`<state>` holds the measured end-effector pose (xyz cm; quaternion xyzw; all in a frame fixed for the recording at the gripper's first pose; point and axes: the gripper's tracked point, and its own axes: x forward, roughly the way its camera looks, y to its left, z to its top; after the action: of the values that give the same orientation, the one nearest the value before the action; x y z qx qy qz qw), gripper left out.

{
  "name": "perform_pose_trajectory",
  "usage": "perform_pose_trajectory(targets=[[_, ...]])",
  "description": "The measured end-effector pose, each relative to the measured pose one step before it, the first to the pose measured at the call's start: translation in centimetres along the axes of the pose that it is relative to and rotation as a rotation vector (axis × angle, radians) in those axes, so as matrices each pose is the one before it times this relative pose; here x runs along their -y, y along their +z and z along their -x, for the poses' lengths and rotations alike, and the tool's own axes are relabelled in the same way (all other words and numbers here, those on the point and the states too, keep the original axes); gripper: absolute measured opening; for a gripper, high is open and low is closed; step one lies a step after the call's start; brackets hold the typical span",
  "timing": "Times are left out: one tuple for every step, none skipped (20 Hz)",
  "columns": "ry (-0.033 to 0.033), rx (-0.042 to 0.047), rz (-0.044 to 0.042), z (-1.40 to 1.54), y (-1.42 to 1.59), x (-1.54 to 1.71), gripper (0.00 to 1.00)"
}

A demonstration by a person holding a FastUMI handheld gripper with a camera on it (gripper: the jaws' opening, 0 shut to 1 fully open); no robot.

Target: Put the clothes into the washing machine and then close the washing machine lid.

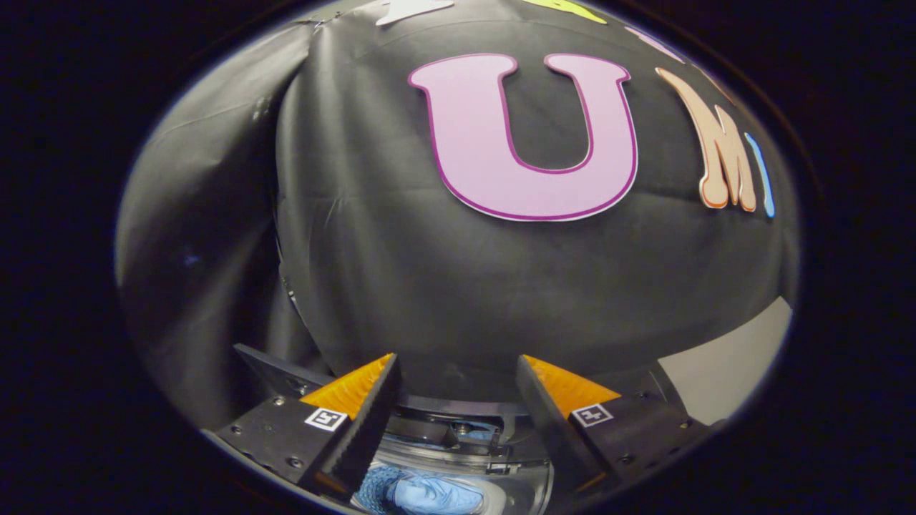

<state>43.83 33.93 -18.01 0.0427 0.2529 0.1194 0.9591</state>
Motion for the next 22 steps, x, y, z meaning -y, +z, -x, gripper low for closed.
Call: perform_pose_trajectory(targets=[[0.00400, 0.00055, 0.00032, 0.075, 0.059, -0.008, 0.98], [0.00507, 0.00233, 0.00030, -0.142, 0.060, -0.023, 0.98], [0.00567, 0.00461, 0.00081, -0.060, 0.047, -0.033, 0.98], [0.00448, 0.00454, 0.00133, -0.059, -0.018, -0.005, 0.98], [0.00330, 0.00464, 0.00139, 0.035, 0.078, -0.010, 0.98], [0.00290, 0.00588, 0.00256, -0.017, 0.020, 0.048, 0.98], [0.00289, 0.00590, 0.00109, 0.048, -0.012, -0.036, 0.98], [0.00499, 0.00325, -0.00185, -0.092, 0.051, 0.010, 0.98], [0.00535, 0.00352, -0.00123, 0.058, 0.122, -0.060, 0.98], [0.00351, -0.00238, -0.00032, 0.069, -0.083, 0.000, 0.98], [0.00259, 0.00047, 0.00220, 0.072, 0.000, 0.005, 0.98], [-0.00007, -0.00084, -0.00020, -0.038, -0.036, 0.021, 0.98], [0.00017, -0.00016, -0.00273, 0.042, 0.001, 0.009, 0.98], [-0.00005, 0.00270, 0.00121, -0.093, -0.062, 0.022, 0.98], [0.00087, 0.00271, 0.00349, 0.024, 0.065, 0.021, 0.98], [0.00012, 0.00507, 0.00117, -0.094, 0.088, 0.055, 0.98], [0.00129, -0.00007, 0.00084, -0.003, -0.016, -0.014, 0.98], [0.00043, -0.00060, -0.00112, 0.079, 0.003, 0.022, 0.98], [0.00121, 0.00114, 0.00050, 0.040, 0.051, -0.026, 0.98], [0.00091, -0.00303, 0.00187, -0.040, -0.060, 0.065, 0.98], [0.00106, 0.00046, -0.00201, 0.055, -0.002, -0.037, 0.98], [0.00043, -0.00156, 0.00095, -0.036, 0.047, 0.026, 0.98]])
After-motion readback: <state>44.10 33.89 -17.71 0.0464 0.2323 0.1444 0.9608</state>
